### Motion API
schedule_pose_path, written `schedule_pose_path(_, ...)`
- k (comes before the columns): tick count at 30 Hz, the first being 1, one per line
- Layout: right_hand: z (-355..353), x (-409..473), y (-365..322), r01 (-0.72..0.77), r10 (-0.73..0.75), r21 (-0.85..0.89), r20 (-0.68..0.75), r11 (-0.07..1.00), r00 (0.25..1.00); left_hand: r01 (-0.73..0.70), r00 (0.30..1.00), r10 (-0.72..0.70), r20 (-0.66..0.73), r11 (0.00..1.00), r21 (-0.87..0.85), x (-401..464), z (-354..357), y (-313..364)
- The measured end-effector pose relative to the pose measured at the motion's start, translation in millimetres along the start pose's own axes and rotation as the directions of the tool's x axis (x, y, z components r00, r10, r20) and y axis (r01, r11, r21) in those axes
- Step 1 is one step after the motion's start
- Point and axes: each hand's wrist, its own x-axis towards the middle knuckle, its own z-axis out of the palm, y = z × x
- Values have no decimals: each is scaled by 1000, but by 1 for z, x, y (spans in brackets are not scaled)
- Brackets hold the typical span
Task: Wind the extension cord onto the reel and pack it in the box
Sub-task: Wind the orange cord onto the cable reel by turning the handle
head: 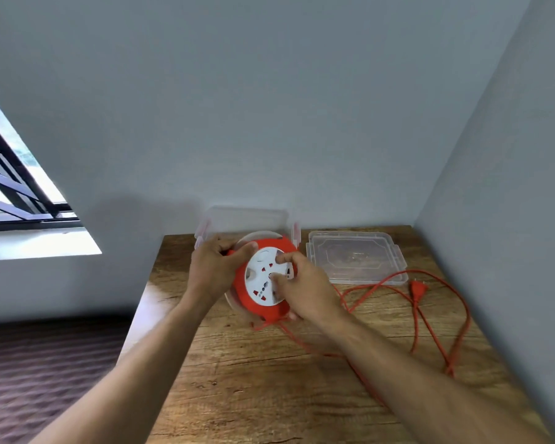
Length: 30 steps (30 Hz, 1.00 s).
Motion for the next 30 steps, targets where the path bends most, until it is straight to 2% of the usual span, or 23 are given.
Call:
schedule_pose_path(2, -18, 1, 3, 242, -274, -330, -54, 913, 960, 51, 999, -51, 14, 999, -14, 1, -6, 0)
schedule_pose_path(4, -30, 2, 5, 427, -479, -473, 12, 770, 877, 75, 997, -74, 19, 996, -52, 2, -10, 0)
schedule_pose_path(6, -38, 2, 4, 572, -611, -562, 143, 598, 778, 100, 994, -95, 61, 991, -87, 3, -11, 1)
schedule_pose_path(9, -40, 6, 6, 741, -705, -626, 410, 244, 579, 129, 977, -106, 186, 985, -117, 7, -12, 1)
schedule_pose_path(10, -39, 8, 6, 779, -698, -608, 490, 156, 522, 122, 970, -98, 223, 988, -97, 7, -12, 2)
schedule_pose_path(12, -39, 9, 6, 809, -667, -585, 578, 62, 469, 123, 954, -103, 281, 991, -55, 9, -14, 4)
schedule_pose_path(15, -38, 5, 7, 786, -620, -617, 604, 35, 501, 148, 933, -134, 335, 989, -17, 12, -19, 6)
schedule_pose_path(18, -37, 0, 4, 762, -605, -642, 577, 79, 549, 149, 931, -149, 333, 989, 25, 12, -17, 9)
schedule_pose_path(20, -35, -1, 1, 775, -623, -626, 575, 81, 530, 161, 927, -164, 338, 986, 38, 13, -14, 12)
schedule_pose_path(23, -29, 1, 1, 791, -638, -611, 601, 23, 482, 189, 908, -190, 373, 981, 40, 15, -12, 14)
schedule_pose_path(25, -27, 2, 2, 747, -645, -663, 548, 54, 533, 188, 908, -194, 371, 981, 53, 17, -13, 15)
schedule_pose_path(28, -24, 2, 4, 666, -626, -728, 445, 163, 640, 179, 932, -170, 319, 984, 2, 21, -14, 17)
schedule_pose_path(30, -24, 6, 4, 642, -624, -740, 409, 200, 666, 155, 951, -143, 274, 988, -23, 20, -11, 19)
